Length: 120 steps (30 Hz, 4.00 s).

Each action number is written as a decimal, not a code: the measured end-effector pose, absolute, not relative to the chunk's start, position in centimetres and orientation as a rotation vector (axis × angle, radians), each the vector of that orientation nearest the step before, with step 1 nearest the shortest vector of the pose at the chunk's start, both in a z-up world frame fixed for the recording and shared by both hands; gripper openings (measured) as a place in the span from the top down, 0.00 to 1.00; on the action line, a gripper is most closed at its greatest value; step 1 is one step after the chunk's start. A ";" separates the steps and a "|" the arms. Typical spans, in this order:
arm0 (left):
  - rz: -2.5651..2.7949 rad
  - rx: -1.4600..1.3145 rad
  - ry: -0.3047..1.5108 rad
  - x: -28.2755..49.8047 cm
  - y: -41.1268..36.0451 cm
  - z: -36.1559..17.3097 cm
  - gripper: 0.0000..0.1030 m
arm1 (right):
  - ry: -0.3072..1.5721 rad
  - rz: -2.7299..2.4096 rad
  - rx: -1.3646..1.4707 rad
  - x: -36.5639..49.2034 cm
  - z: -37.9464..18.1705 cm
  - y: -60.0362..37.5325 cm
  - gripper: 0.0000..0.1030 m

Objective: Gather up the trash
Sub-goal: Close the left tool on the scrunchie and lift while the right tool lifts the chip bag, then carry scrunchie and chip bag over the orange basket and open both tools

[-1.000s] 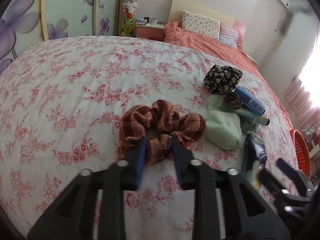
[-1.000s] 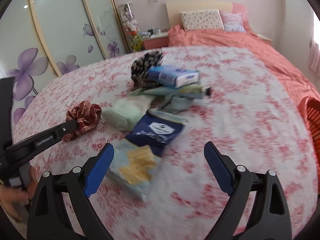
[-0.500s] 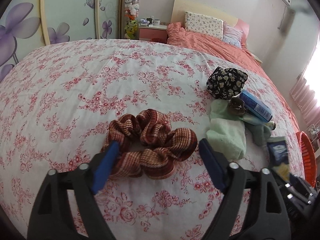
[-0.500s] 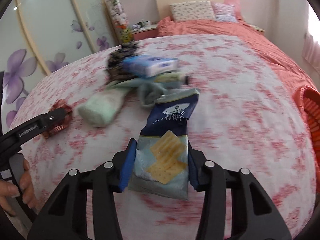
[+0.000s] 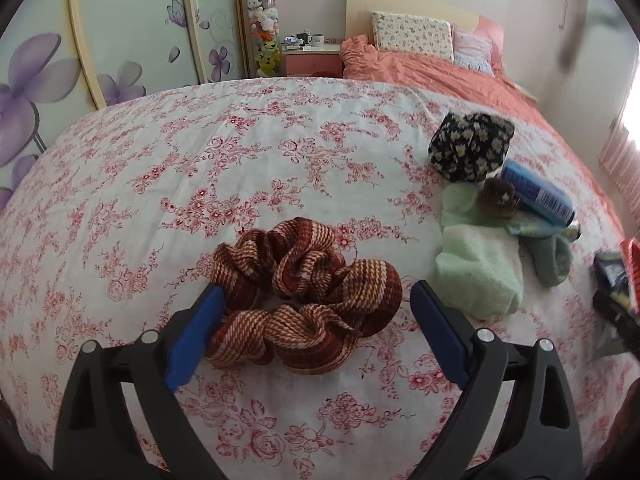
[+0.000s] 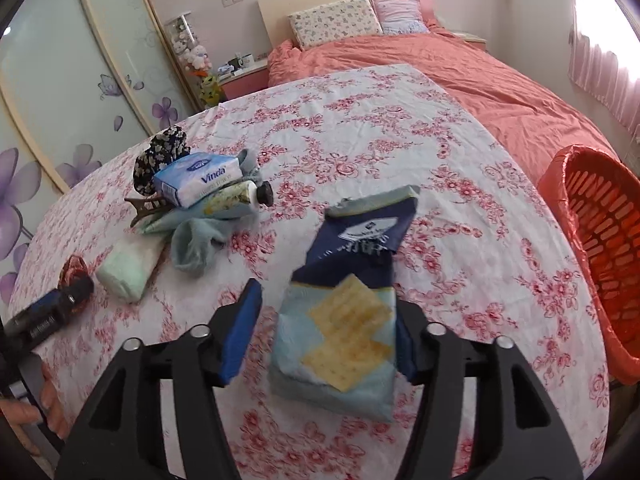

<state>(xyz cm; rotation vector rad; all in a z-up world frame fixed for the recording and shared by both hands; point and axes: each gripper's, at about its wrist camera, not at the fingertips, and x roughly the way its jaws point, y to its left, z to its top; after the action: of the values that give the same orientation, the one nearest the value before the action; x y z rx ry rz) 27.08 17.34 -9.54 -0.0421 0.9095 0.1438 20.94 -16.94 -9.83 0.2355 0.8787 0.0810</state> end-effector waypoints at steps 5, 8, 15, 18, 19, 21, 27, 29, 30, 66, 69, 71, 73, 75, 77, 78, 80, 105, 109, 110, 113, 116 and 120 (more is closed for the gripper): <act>0.163 -0.023 0.903 26.7 17.3 -9.7 0.11 | 0.879 0.035 0.190 21.7 -9.9 -16.3 0.33; 0.153 -0.050 0.879 25.7 17.8 -8.6 0.11 | 0.872 0.025 0.165 21.5 -10.0 -16.5 0.33; 0.160 -0.057 0.866 25.7 19.3 -8.0 0.09 | 0.867 0.017 0.147 21.5 -10.1 -16.8 0.35; 0.153 -0.077 0.905 26.2 19.6 -9.2 0.07 | 0.867 0.019 0.146 21.5 -10.1 -16.8 0.35; 0.151 -0.092 0.916 26.4 19.7 -9.6 0.07 | 0.867 0.018 0.141 21.4 -10.1 -16.8 0.35; 0.140 -0.122 0.928 26.7 19.9 -10.1 0.08 | 0.870 0.020 0.130 21.4 -10.1 -16.7 0.35; 0.100 -0.095 0.913 27.0 18.5 -10.1 0.37 | 0.870 0.048 0.087 21.0 -10.0 -17.5 0.52; 0.068 -0.094 0.913 27.1 17.8 -9.9 0.47 | 0.868 0.053 0.082 20.9 -9.9 -18.1 0.54; 0.050 -0.099 0.913 27.1 17.4 -9.8 0.48 | 0.866 0.050 0.085 21.0 -9.9 -18.4 0.55; 0.087 -0.054 0.917 27.1 16.1 -9.9 0.59 | 0.855 0.073 0.153 20.4 -9.8 -22.0 0.59; 0.090 -0.064 0.914 26.7 16.3 -9.6 0.59 | 0.838 0.077 0.173 19.9 -9.3 -22.5 0.59; 0.086 -0.063 0.903 26.3 16.1 -9.0 0.59 | 0.823 0.078 0.180 19.5 -8.7 -22.8 0.59; 0.082 -0.058 0.889 25.9 15.8 -8.3 0.59 | 0.804 0.077 0.175 19.0 -8.0 -23.0 0.59; 0.074 -0.055 0.873 25.4 15.3 -7.4 0.59 | 0.786 0.079 0.170 18.5 -7.4 -23.2 0.59; 0.057 -0.051 0.853 24.9 14.5 -6.3 0.59 | 0.768 0.081 0.164 17.9 -6.8 -23.4 0.59; 0.049 -0.049 0.845 24.6 14.1 -5.9 0.59 | 0.758 0.081 0.160 17.6 -6.4 -23.5 0.59; 0.025 -0.040 0.826 24.0 12.9 -4.8 0.59 | 0.741 0.081 0.159 17.1 -5.9 -23.8 0.59; -0.529 0.005 0.795 22.0 -13.2 -1.0 0.57 | 0.596 -0.153 0.255 10.8 -2.9 -39.1 0.59; -0.612 0.034 0.808 22.3 -18.3 -1.9 0.57 | 0.604 -0.197 0.274 11.4 -3.9 -41.8 0.59; -0.624 0.041 0.811 22.4 -19.2 -2.1 0.57 | 0.608 -0.207 0.281 11.6 -4.3 -42.5 0.59; -0.662 0.059 0.821 23.0 -22.3 -2.9 0.57 | 0.613 -0.225 0.302 12.1 -5.1 -44.4 0.59; -0.693 0.072 0.832 24.0 -25.1 -3.6 0.56 | 0.618 -0.230 0.333 12.9 -5.8 -45.9 0.59; -0.719 0.088 0.848 25.2 -27.8 -4.7 0.49 | 0.612 -0.231 0.351 13.5 -6.3 -47.2 0.57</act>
<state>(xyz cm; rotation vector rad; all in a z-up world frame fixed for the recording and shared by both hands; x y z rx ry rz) 25.17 -27.83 -4.68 0.0884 0.8477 -0.7189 13.47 -47.20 -6.27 0.3505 0.6124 -0.2314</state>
